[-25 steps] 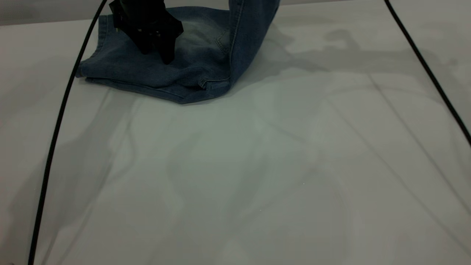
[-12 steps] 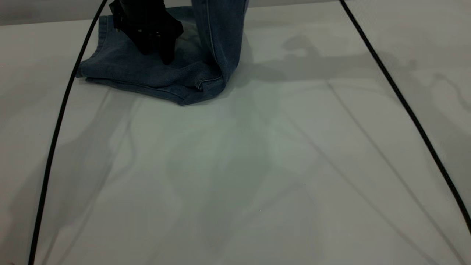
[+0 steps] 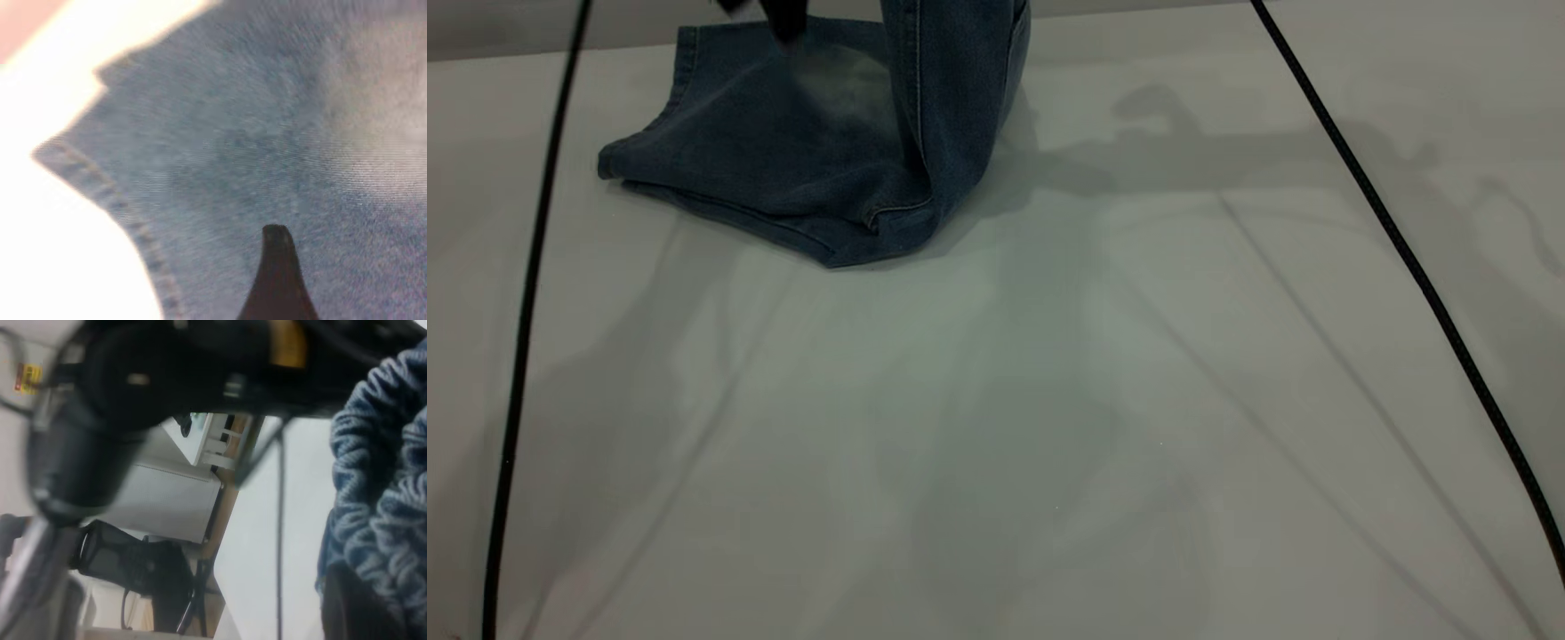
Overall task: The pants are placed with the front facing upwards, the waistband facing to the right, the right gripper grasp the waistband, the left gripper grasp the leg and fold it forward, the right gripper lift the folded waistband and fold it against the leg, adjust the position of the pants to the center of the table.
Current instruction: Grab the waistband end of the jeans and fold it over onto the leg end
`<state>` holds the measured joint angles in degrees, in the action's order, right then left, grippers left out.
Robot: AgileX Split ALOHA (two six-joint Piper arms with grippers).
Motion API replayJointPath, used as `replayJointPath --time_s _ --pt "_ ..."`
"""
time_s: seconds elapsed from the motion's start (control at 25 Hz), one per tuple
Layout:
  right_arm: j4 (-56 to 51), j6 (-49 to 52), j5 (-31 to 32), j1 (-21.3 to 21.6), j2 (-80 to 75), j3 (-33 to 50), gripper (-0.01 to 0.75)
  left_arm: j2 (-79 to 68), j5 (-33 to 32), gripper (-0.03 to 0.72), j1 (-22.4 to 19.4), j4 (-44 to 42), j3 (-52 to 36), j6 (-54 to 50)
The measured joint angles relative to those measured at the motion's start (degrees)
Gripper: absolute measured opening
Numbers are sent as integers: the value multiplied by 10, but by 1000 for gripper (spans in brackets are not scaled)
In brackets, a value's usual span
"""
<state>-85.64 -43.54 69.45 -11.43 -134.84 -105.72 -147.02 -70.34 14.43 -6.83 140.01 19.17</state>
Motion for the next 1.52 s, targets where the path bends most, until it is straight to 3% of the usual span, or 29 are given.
replayJointPath --time_s 0.4,0.88,1.28,1.44,1.52 --pt "1 -7 -16 -16 0 0 44 146 1 481 0 -3 1 -22" --pt "-15 -21 -138 -90 -25 -4 44 289 3 481 1 15 2 -15" --pt "-135 -75 -217 -133 -114 -60 44 291 3 481 1 19 2 -15" --pt "-144 -78 -216 -146 -134 -72 67 291 4 481 1 27 2 -15" --pt "-144 -78 -213 -153 -134 -73 120 291 4 481 1 26 2 -15"
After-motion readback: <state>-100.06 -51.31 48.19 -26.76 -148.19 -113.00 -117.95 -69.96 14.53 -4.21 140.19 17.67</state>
